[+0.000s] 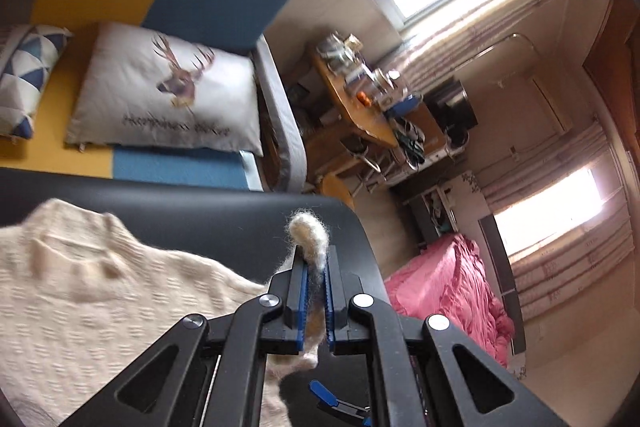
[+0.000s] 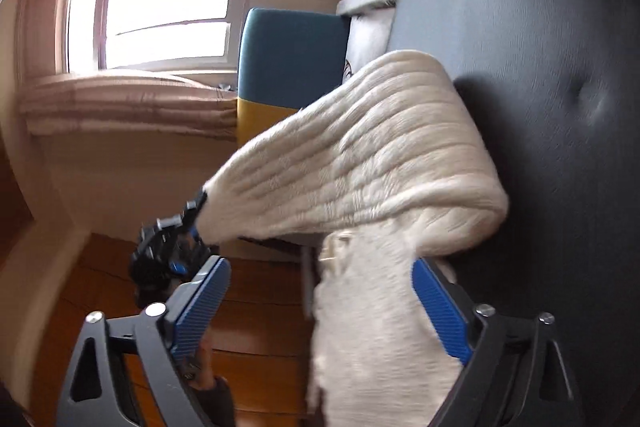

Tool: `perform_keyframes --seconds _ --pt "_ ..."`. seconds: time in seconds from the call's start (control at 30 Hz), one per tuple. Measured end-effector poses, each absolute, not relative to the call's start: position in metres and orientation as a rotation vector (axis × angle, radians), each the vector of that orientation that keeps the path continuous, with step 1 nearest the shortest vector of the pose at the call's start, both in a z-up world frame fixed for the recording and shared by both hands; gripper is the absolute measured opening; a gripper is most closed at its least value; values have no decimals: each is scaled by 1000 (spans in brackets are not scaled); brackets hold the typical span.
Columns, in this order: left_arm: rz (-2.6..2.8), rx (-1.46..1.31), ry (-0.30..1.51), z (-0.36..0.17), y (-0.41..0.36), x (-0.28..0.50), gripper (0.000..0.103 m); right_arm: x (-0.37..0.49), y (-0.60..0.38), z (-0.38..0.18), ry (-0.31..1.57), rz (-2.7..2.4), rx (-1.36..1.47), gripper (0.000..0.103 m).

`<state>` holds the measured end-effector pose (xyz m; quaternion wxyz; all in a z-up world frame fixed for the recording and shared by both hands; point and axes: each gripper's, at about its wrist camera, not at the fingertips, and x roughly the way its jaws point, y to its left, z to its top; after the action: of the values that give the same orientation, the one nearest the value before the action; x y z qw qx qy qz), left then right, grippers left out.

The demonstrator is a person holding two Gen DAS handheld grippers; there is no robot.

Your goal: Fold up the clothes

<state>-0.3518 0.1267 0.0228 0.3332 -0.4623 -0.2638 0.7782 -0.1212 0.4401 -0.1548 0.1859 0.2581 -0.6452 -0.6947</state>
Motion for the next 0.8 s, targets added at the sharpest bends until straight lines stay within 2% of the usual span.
perform_keyframes --seconds 0.17,0.33,0.6,0.8 --pt "2076 -1178 -745 23 60 -343 5 -148 407 -166 -1907 -1879 738 100" --pt "2136 -1167 -802 7 -15 -324 5 -182 377 -163 -1874 -1914 824 100" --pt "2234 -1422 -763 -87 -93 -304 5 -210 356 -161 -1733 -2125 970 100" --pt "2239 -1526 -831 -146 -129 -292 5 -209 357 -160 -1669 -2176 1020 100"
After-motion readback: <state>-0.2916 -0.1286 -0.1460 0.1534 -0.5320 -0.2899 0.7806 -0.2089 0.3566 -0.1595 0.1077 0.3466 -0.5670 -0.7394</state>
